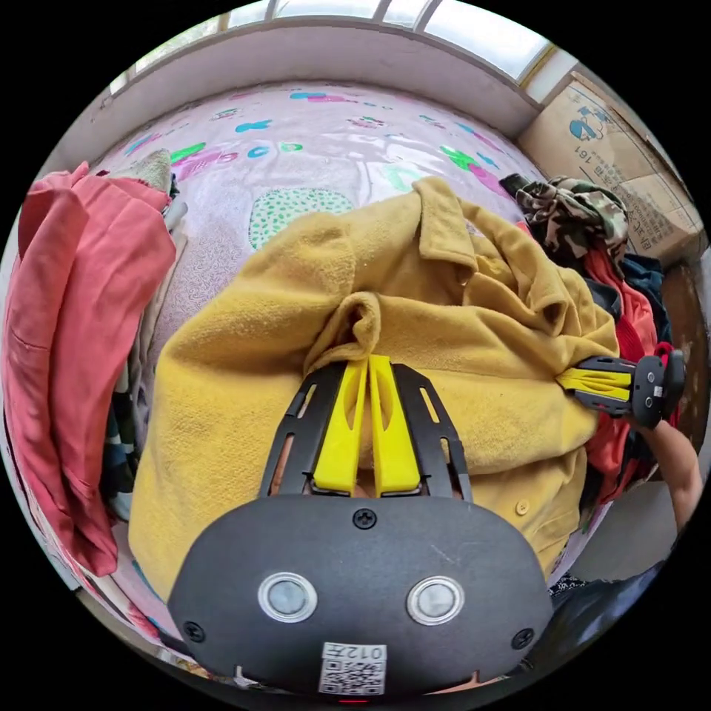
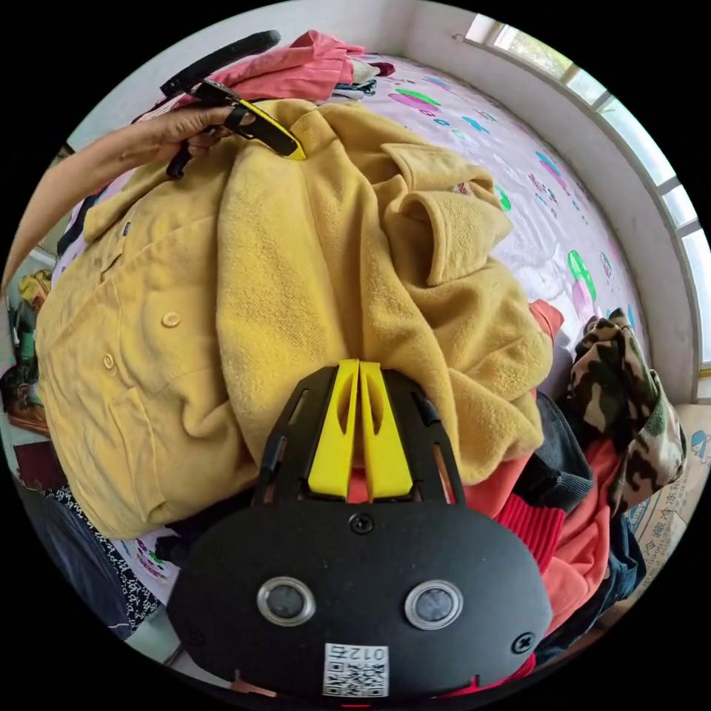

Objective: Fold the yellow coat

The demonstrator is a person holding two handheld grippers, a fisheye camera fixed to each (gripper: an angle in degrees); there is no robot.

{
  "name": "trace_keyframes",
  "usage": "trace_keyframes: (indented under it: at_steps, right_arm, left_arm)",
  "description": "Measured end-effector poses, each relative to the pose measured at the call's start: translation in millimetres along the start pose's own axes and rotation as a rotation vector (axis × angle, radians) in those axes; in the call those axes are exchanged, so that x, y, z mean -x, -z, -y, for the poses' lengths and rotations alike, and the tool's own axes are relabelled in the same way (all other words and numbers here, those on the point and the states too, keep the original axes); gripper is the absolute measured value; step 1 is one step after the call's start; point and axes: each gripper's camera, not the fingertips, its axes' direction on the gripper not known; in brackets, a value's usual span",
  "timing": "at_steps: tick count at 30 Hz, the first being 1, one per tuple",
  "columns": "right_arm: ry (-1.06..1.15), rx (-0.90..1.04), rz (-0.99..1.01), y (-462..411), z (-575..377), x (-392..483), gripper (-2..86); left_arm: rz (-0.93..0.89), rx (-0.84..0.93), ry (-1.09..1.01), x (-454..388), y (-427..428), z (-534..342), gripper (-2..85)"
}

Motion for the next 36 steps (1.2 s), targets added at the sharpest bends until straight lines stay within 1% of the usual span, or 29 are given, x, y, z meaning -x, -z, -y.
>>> trace_keyframes:
  at_steps: [1, 4, 5, 6, 8, 10, 12, 14, 16, 18, 19, 22, 23, 26, 29, 31, 33, 34, 36]
  right_arm:
    - [-0.001, -0.014, 0.012, 7.6, -1.5, -2.2, -0.1]
    - [-0.084, -0.172, 0.093, 71.0, -22.5, -22.2, -0.1]
    - [-0.092, -0.228, 0.1, 95.5, -31.6, -28.4, 0.0]
    - [-0.097, -0.241, 0.064, 110.9, -35.1, -33.5, 0.0]
    - [-0.106, -0.202, 0.022, 114.8, -31.5, -42.1, 0.0]
    - [-0.117, -0.12, 0.05, 100.7, -24.2, -52.4, 0.0]
    - [-0.181, 0.004, -0.038, 70.7, -21.1, -71.7, 0.0]
    - [-0.269, 0.001, 0.024, 66.3, -22.1, -89.1, 0.0]
    - [-0.283, -0.019, 0.054, 76.9, -22.8, -93.3, 0.1]
    - [-0.241, -0.068, 0.037, 104.7, -30.6, -83.9, 0.4]
    - [-0.228, -0.077, 0.028, 112.4, -33.2, -81.1, 0.5]
    - [-0.153, -0.1, -0.051, 143.2, -45.1, -73.4, 1.5]
    - [-0.107, -0.088, -0.064, 149.2, -47.3, -72.4, 2.5]
    - [-0.015, -0.016, -0.079, 148.5, -45.7, -69.4, 5.9]
    - [0.101, -0.006, -0.116, 148.8, -41.6, -57.6, 7.4]
    - [0.157, 0.012, -0.087, 143.9, -38.2, -52.5, 7.2]
    - [0.189, 0.128, -0.193, 122.0, -40.5, -54.3, 6.1]
    - [0.198, 0.15, -0.207, 117.8, -43.7, -56.5, 5.6]
    - [0.168, 0.17, -0.162, 117.0, -59.4, -76.6, 3.2]
  left_arm:
    - [-0.007, -0.024, -0.016, 0.1, 3.6, -2.7, 0.0]
    - [-0.063, -0.202, -0.05, 5.6, 41.8, -26.5, 0.0]
    - [-0.107, -0.305, -0.05, 8.7, 62.1, -41.6, 0.1]
    - [-0.135, -0.396, -0.047, 10.2, 79.2, -57.0, 0.1]
    - [-0.133, -0.459, -0.064, 4.7, 90.4, -71.7, 0.1]
    - [-0.137, -0.394, -0.106, -8.1, 79.2, -71.1, 0.2]
    - [-0.199, -0.231, -0.199, -33.1, 42.8, -63.3, 0.2]
    - [-0.176, -0.18, -0.229, -55.6, 20.4, -66.6, 0.2]
    - [-0.202, -0.197, -0.272, -82.3, 12.4, -77.6, 0.3]
    - [-0.299, -0.262, -0.291, -120.3, 15.6, -103.0, 0.4]
    - [-0.32, -0.274, -0.293, -130.6, 16.6, -111.1, 0.4]
    - [-0.34, -0.272, -0.238, -180.5, 4.3, -151.5, 0.5]
    - [-0.323, -0.271, -0.179, -195.6, -5.9, -164.9, 0.7]
    - [-0.193, -0.214, -0.114, -225.8, -38.8, -176.1, 1.7]
    - [-0.21, -0.205, -0.062, -232.0, -60.7, -170.7, 2.4]
    - [-0.196, -0.233, -0.039, -232.2, -64.3, -166.5, 2.4]
    - [-0.154, -0.235, -0.038, -235.2, -68.1, -161.5, 2.3]
    - [-0.138, -0.229, -0.04, -236.5, -69.1, -161.0, 2.2]
    - [-0.087, -0.224, -0.053, -239.7, -71.1, -164.4, 1.6]
